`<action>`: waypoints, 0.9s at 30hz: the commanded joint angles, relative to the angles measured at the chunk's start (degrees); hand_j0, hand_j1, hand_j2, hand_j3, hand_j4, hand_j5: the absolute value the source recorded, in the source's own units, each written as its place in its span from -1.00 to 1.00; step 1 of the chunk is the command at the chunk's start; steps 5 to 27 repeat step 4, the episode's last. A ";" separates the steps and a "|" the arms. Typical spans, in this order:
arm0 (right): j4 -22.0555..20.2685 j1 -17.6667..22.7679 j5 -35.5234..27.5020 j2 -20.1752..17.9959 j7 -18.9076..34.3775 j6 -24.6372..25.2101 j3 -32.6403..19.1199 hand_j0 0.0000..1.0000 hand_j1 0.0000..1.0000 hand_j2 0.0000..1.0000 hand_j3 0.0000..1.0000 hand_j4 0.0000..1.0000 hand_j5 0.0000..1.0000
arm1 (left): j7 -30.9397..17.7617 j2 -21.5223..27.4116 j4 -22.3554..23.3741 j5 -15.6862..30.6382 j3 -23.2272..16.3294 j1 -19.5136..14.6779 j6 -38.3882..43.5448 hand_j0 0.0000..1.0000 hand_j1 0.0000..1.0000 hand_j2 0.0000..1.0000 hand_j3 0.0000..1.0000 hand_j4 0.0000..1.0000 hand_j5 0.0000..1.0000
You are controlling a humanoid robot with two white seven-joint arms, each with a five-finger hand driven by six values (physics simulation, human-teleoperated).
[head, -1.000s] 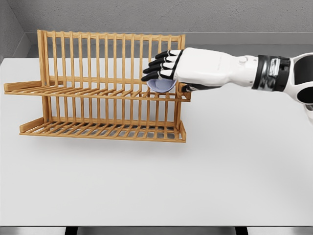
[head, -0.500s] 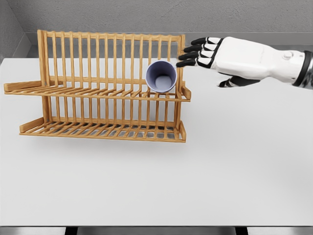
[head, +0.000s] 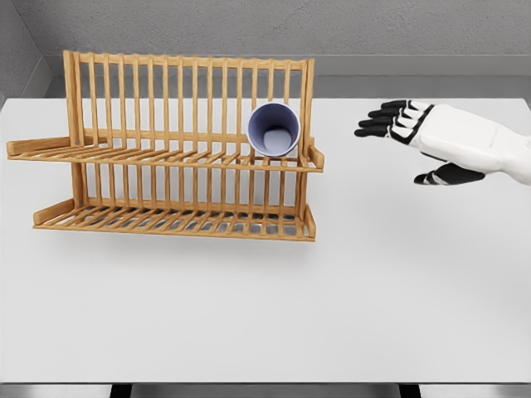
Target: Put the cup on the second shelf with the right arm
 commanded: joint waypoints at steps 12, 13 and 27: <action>0.27 0.09 -0.03 1.14 -0.04 0.18 -0.51 1.00 1.00 1.00 1.00 1.00 1.00 | -0.01 0.00 0.00 0.01 0.01 0.00 0.00 1.00 1.00 1.00 1.00 1.00 1.00; 0.27 0.09 -0.03 1.14 -0.04 0.18 -0.51 1.00 1.00 1.00 1.00 1.00 1.00 | -0.01 0.00 0.00 0.01 0.01 0.00 0.00 1.00 1.00 1.00 1.00 1.00 1.00; 0.27 0.09 -0.03 1.14 -0.04 0.18 -0.51 1.00 1.00 1.00 1.00 1.00 1.00 | -0.01 0.00 0.00 0.01 0.01 0.00 0.00 1.00 1.00 1.00 1.00 1.00 1.00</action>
